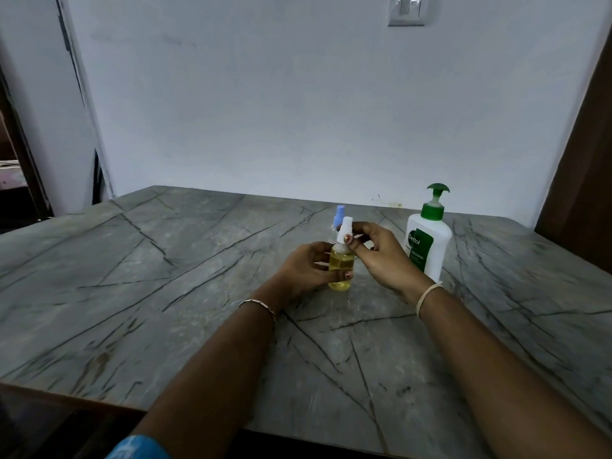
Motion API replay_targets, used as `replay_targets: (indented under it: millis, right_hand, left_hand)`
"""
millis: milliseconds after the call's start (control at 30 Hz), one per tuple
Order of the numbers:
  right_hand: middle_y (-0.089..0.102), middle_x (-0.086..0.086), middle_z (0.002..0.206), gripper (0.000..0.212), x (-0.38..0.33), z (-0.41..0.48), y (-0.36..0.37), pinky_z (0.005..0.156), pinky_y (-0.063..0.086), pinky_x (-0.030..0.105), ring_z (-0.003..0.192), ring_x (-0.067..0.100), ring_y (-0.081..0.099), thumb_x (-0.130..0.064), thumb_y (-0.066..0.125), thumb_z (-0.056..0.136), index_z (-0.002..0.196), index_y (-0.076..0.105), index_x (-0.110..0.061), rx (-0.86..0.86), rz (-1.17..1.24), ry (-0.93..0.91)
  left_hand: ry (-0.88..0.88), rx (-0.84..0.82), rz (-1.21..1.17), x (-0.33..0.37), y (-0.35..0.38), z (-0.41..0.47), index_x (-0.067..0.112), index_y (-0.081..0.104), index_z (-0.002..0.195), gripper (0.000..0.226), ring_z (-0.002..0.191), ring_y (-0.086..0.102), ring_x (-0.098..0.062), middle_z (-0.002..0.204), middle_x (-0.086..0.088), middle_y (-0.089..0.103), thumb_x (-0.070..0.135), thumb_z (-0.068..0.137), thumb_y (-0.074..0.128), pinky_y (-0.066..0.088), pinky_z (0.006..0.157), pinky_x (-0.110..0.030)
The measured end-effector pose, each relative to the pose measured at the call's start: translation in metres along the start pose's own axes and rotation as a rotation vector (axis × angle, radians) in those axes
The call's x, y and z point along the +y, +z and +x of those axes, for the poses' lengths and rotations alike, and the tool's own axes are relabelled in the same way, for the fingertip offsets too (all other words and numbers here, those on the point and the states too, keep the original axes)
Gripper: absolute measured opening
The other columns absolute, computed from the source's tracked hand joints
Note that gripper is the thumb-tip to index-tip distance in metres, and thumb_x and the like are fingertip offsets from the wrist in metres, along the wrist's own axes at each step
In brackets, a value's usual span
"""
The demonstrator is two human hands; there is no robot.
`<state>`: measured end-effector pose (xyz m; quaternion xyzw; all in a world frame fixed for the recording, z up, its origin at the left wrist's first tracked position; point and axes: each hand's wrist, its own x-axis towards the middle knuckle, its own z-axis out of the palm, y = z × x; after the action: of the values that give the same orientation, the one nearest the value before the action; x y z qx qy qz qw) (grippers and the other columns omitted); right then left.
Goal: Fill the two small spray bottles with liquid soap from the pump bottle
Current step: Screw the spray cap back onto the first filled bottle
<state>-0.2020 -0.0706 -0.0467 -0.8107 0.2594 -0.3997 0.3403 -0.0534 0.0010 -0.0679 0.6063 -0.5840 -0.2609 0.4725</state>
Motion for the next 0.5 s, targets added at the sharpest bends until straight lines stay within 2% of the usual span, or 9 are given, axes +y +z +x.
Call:
replay_targets:
  millis: [67,200,333,500]
  right_hand:
    - [0.060,0.000,0.113,0.033,-0.001,0.000,0.001,0.086,0.042,0.029,0.100,0.011,0.055,-0.027,0.055,0.095,0.126,0.057,-0.017,-0.002,0.002,0.005]
    - [0.061,0.000,0.113,0.033,0.000,0.000,0.004,0.077,0.039,0.025,0.101,0.013,0.055,-0.029,0.059,0.093,0.123,0.059,-0.017,0.029,-0.027,0.019]
    - [0.061,-0.006,0.098,0.024,-0.002,0.000,0.008,0.076,0.044,0.031,0.092,0.012,0.054,-0.033,0.070,0.084,0.102,0.060,-0.021,0.168,-0.063,0.020]
    - [0.059,-0.007,0.096,0.041,-0.002,-0.003,0.015,0.069,0.047,0.031,0.084,0.009,0.054,-0.044,0.079,0.070,0.096,0.055,-0.025,0.285,-0.132,0.018]
  left_hand:
    - [0.010,-0.009,0.010,0.000,-0.001,0.001,0.011,0.059,0.121,0.051,0.108,0.064,-0.017,0.116,-0.005,0.067,0.018,0.074,0.079,0.050,0.099,-0.041]
    - [0.021,-0.017,0.019,-0.001,-0.002,0.002,0.011,0.061,0.120,0.048,0.110,0.063,-0.018,0.117,-0.006,0.067,0.017,0.075,0.078,0.048,0.101,-0.043]
    - [0.024,-0.012,0.052,-0.002,-0.002,0.004,0.011,0.061,0.119,0.049,0.111,0.062,-0.018,0.116,-0.005,0.067,0.020,0.075,0.079,0.048,0.101,-0.045]
    - [0.035,-0.018,0.072,-0.002,-0.002,0.003,0.011,0.060,0.121,0.049,0.113,0.061,-0.018,0.119,-0.004,0.066,0.021,0.076,0.077,0.045,0.103,-0.045]
